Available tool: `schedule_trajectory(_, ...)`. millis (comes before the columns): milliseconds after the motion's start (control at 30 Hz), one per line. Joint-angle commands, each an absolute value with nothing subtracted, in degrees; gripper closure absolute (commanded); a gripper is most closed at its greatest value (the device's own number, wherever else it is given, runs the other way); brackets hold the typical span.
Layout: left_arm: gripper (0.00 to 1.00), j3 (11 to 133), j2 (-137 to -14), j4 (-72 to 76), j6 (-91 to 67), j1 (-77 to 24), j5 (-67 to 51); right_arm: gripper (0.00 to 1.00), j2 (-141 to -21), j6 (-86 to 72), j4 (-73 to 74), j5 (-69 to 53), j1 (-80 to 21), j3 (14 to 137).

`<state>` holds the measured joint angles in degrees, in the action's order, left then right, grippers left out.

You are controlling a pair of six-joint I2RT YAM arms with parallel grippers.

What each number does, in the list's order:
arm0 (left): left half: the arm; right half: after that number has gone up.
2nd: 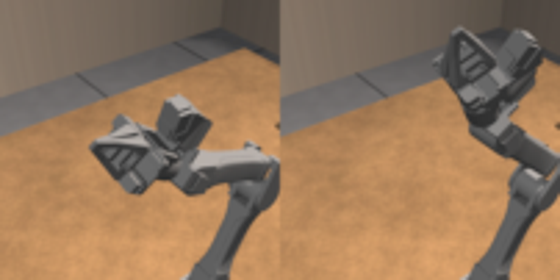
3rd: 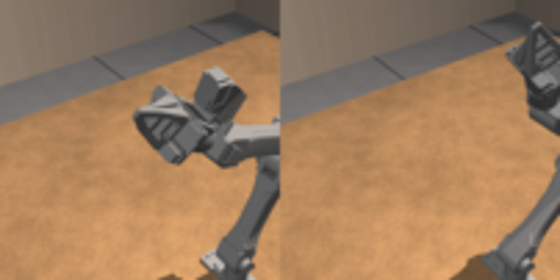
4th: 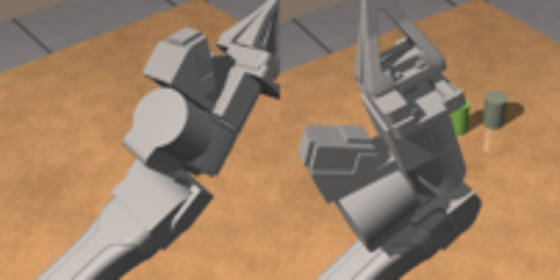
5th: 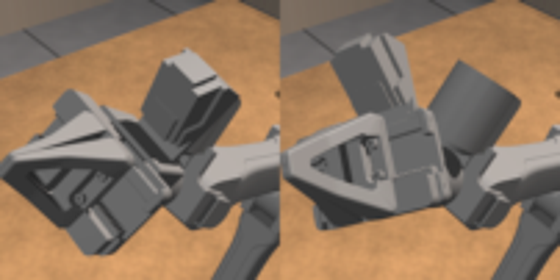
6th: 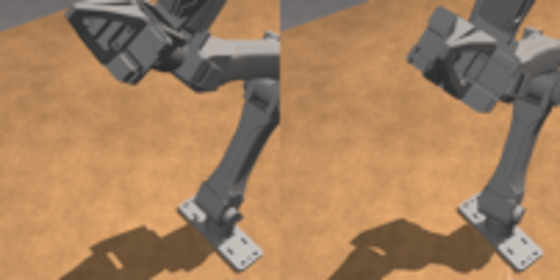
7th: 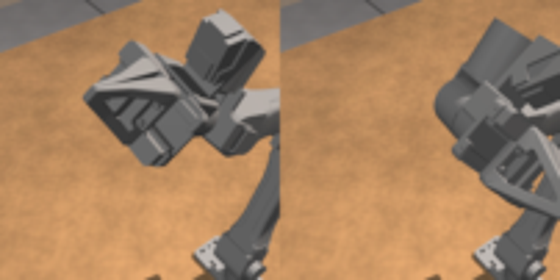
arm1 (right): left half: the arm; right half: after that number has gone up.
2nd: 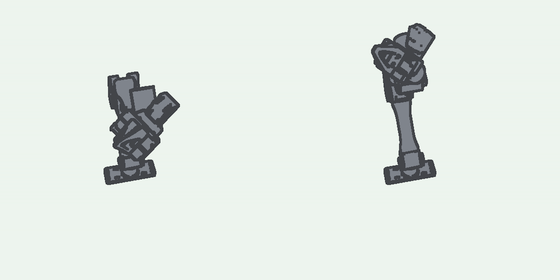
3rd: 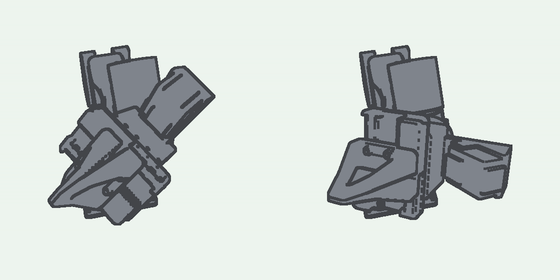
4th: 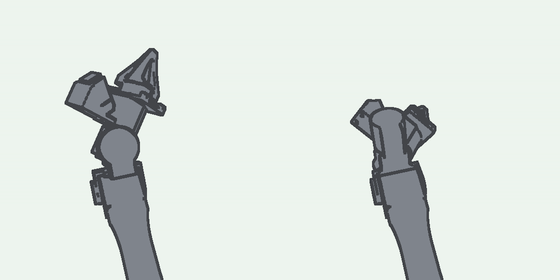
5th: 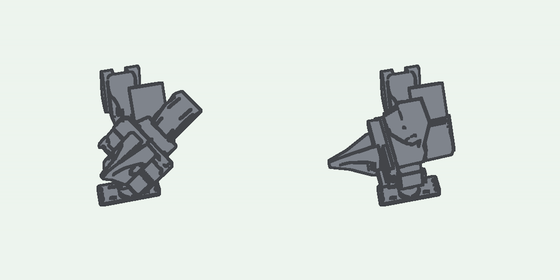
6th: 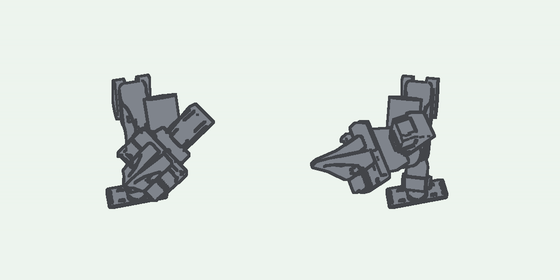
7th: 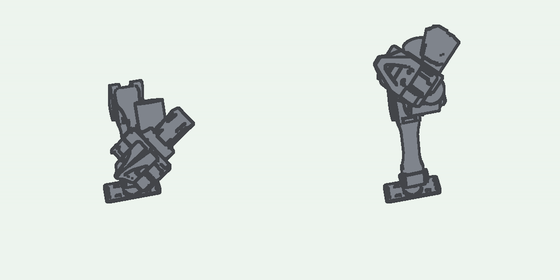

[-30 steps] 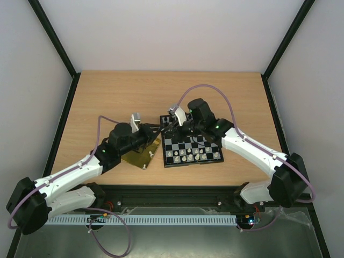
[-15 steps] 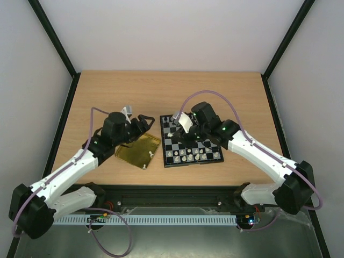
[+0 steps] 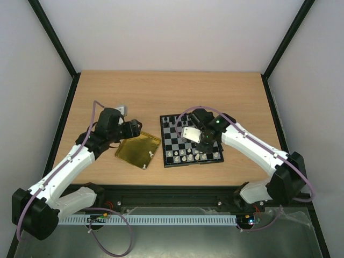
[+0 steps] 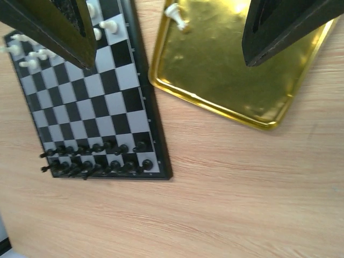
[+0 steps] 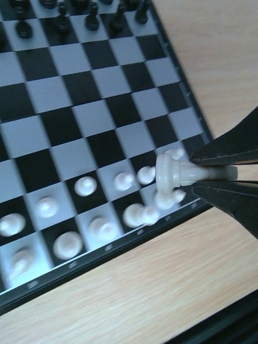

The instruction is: Set up the chess pieces on the board

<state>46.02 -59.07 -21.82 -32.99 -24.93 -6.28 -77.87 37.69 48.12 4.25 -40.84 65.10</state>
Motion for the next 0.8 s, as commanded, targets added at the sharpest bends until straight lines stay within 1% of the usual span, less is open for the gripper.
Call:
schedule_trajectory(0, 0.23, 44.52, -56.02, -23.75, -25.02, -24.62, -0.65, 0.99, -81.73, 44.92, 59.41, 17.58, -40.37, 69.36)
schedule_trajectory(167, 0.23, 41.4, -54.43, -22.72, -23.09, -24.52, 0.41, 0.98, -86.33, 48.32, 60.82, 27.03, -39.42, 70.58)
schedule_trajectory(333, 0.23, 40.4, -53.16, -22.42, -22.43, -24.52, 0.31, 0.97, -92.39, 48.76, 59.86, 32.39, -37.89, 71.83)
schedule_trajectory(467, 0.22, 40.08, -52.69, -21.38, -22.05, -24.31, 0.55, 0.96, -95.69, 50.2, 58.71, 33.53, -37.06, 71.95)
schedule_trajectory(767, 0.22, 39.84, -53.69, -21.22, -21.73, -23.91, -0.87, 0.92, -101.49, 52.16, 56.07, 30.83, -35.71, 71.87)
